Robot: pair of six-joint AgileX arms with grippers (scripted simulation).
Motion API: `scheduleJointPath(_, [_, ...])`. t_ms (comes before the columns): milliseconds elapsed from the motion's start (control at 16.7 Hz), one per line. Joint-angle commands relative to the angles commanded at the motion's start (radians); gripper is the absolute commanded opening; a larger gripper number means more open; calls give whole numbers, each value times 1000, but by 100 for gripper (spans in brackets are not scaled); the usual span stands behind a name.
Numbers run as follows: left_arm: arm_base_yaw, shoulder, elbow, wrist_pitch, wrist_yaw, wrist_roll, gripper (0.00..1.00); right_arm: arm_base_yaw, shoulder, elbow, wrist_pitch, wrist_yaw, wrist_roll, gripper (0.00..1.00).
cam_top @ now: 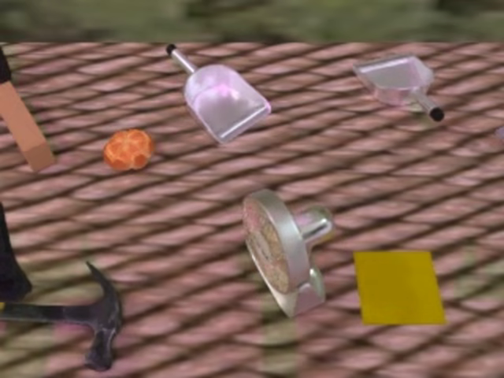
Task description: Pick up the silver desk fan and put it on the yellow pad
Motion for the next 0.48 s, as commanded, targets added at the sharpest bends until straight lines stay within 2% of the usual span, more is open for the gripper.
scheduleJointPath(240, [0,0,0,0,0,0,100,14,30,30,-28,0,4,100])
scheduleJointPath(480, [0,0,0,0,0,0,100,89,217,214,-182,1,31,100])
